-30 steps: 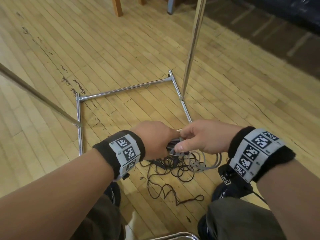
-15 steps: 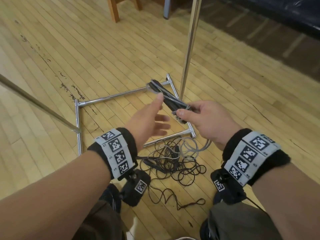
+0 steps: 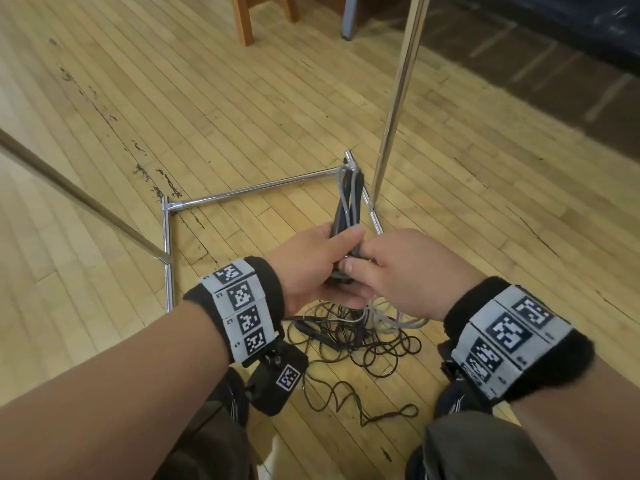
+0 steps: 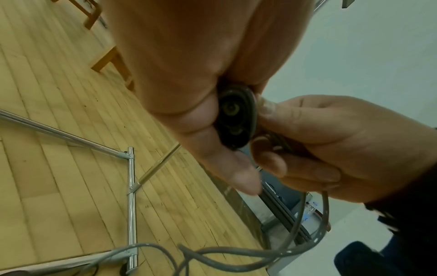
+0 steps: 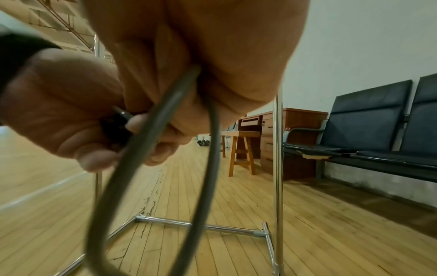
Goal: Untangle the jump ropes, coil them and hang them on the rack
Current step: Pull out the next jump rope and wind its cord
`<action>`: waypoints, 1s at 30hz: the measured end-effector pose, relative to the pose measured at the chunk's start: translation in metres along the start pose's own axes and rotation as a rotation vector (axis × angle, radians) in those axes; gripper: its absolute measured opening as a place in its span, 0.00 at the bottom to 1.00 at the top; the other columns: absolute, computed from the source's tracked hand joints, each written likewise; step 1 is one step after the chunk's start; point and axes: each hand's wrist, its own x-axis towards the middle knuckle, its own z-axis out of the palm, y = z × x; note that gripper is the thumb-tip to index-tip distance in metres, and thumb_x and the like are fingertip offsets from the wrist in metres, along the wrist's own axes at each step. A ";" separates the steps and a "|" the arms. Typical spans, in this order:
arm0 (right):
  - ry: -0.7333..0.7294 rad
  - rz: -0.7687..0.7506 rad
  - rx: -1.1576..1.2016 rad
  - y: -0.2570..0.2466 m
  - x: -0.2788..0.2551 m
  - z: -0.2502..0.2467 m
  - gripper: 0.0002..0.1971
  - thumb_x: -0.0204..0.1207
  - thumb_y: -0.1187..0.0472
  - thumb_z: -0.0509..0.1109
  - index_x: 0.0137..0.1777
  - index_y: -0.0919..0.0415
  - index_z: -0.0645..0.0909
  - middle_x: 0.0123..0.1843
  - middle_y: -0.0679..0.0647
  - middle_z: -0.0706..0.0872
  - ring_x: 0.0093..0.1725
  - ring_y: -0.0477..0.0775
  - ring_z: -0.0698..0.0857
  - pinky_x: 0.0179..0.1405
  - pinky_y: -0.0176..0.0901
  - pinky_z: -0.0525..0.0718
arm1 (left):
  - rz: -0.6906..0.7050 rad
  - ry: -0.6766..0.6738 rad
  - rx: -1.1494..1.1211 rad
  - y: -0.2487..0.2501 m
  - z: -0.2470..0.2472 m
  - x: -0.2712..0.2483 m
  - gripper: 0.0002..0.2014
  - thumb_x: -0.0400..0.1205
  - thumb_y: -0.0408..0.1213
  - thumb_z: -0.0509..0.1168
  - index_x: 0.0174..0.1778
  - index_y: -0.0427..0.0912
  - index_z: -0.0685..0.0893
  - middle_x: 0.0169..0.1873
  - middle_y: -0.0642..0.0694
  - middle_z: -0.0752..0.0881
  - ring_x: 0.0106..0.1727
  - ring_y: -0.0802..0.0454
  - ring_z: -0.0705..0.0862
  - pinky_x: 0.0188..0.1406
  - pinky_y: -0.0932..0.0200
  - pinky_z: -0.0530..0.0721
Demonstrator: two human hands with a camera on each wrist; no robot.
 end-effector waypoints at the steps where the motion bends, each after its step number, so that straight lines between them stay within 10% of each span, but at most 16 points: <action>1: -0.004 0.001 -0.013 0.001 -0.001 -0.002 0.20 0.88 0.42 0.61 0.37 0.49 0.82 0.29 0.47 0.81 0.30 0.43 0.80 0.28 0.40 0.68 | -0.009 -0.018 0.025 0.000 0.000 0.000 0.18 0.93 0.50 0.62 0.59 0.36 0.81 0.39 0.36 0.89 0.38 0.42 0.92 0.38 0.45 0.95; 6: 0.016 -0.014 0.043 0.010 -0.011 -0.021 0.16 0.87 0.44 0.63 0.38 0.48 0.80 0.32 0.48 0.82 0.31 0.48 0.79 0.32 0.48 0.76 | 0.037 -0.011 0.058 0.010 -0.006 0.001 0.16 0.94 0.49 0.60 0.51 0.40 0.80 0.32 0.40 0.85 0.25 0.48 0.82 0.14 0.62 0.75; 15: -0.175 0.019 0.414 0.047 -0.024 -0.034 0.15 0.88 0.48 0.65 0.43 0.56 0.81 0.28 0.46 0.78 0.26 0.47 0.72 0.26 0.41 0.72 | 0.073 -0.284 -0.122 0.018 -0.010 -0.002 0.12 0.87 0.47 0.69 0.51 0.40 0.81 0.33 0.38 0.85 0.22 0.51 0.79 0.13 0.65 0.73; 20: -0.265 0.084 0.337 0.057 -0.025 -0.027 0.22 0.72 0.31 0.70 0.50 0.48 0.87 0.35 0.46 0.86 0.32 0.47 0.82 0.38 0.42 0.82 | 0.048 -0.517 0.237 0.015 0.002 -0.007 0.10 0.85 0.40 0.72 0.56 0.42 0.80 0.34 0.42 0.88 0.22 0.53 0.80 0.16 0.65 0.72; 23: -0.227 0.138 0.299 0.058 -0.027 -0.029 0.06 0.69 0.37 0.78 0.42 0.34 0.87 0.42 0.38 0.91 0.45 0.38 0.87 0.44 0.32 0.79 | -0.038 -0.532 0.495 0.010 0.011 -0.011 0.15 0.83 0.39 0.74 0.58 0.41 0.77 0.33 0.42 0.89 0.22 0.52 0.79 0.17 0.63 0.72; 26: -0.224 0.128 0.113 0.058 -0.024 -0.032 0.13 0.79 0.62 0.78 0.40 0.41 0.84 0.43 0.47 0.89 0.48 0.50 0.88 0.46 0.41 0.87 | -0.112 -0.462 0.747 0.007 0.016 -0.014 0.16 0.82 0.40 0.76 0.60 0.45 0.77 0.34 0.43 0.92 0.24 0.51 0.82 0.22 0.62 0.79; 30: -0.276 0.119 0.196 0.046 -0.025 -0.037 0.08 0.74 0.52 0.82 0.44 0.54 0.89 0.41 0.57 0.90 0.44 0.60 0.88 0.48 0.57 0.89 | -0.149 -0.441 1.071 0.004 0.019 -0.019 0.18 0.81 0.42 0.76 0.64 0.46 0.81 0.38 0.45 0.95 0.26 0.55 0.86 0.24 0.63 0.84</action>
